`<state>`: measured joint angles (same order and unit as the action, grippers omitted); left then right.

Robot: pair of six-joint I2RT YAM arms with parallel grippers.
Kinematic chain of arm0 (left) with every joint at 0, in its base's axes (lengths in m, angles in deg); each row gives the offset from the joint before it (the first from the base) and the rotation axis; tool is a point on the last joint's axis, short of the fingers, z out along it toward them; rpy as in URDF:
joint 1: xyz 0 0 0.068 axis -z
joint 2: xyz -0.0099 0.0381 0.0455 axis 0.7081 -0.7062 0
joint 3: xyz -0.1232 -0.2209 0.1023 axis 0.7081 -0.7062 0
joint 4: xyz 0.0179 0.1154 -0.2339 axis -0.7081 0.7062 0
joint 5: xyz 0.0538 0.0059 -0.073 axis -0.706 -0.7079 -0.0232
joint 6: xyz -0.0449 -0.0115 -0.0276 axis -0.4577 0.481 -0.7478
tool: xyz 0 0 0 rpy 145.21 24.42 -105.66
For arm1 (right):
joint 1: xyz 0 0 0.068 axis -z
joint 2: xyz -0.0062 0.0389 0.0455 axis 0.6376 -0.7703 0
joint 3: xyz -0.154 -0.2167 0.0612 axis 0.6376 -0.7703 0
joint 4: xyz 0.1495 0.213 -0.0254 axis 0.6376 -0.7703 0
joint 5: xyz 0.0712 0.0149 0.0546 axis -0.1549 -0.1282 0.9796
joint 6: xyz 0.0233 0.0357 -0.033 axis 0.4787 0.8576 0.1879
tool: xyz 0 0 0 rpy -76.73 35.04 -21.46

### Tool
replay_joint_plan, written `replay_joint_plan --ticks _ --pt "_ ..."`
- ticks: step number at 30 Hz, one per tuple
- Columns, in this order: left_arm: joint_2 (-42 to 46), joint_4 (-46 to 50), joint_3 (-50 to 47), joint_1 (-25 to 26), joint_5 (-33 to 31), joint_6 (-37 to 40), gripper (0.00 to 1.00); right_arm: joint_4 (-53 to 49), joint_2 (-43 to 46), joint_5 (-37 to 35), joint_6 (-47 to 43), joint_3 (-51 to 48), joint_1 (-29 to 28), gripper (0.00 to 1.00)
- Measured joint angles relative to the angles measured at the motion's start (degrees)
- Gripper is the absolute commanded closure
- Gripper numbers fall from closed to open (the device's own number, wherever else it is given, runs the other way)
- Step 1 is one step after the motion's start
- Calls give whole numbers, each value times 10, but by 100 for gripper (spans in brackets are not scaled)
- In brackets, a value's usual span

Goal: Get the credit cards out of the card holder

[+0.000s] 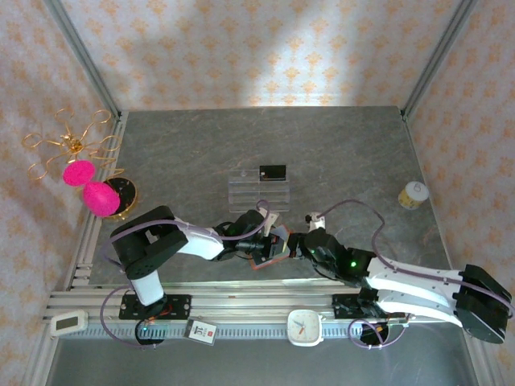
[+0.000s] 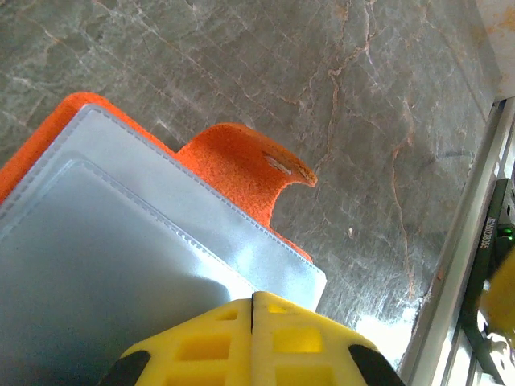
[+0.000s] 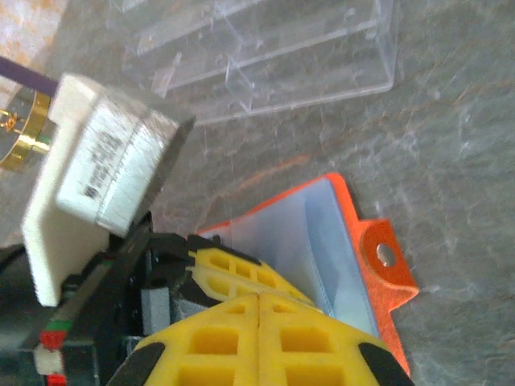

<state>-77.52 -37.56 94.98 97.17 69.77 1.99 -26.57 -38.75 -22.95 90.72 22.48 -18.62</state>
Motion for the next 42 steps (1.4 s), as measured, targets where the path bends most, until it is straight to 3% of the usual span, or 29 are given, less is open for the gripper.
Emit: replay_joint_plan --ticks 12,15,20,24,31,42 --pt "30 11 -1 0 1 5 100 82 -155 54 0 -25 54 100" --pt "83 21 -17 0 -7 5 96 91 -168 54 1 -18 54 100" --pt "204 53 -69 0 -40 2 100 76 -154 54 5 -18 54 100" --pt "249 75 -141 0 -66 -16 100 66 -147 54 12 -18 52 100" --pt "251 96 -199 0 -96 -31 100 55 -148 49 14 -14 35 100" --pt "195 75 -160 -39 -106 14 100 -40 -94 75 -39 74 31 81"
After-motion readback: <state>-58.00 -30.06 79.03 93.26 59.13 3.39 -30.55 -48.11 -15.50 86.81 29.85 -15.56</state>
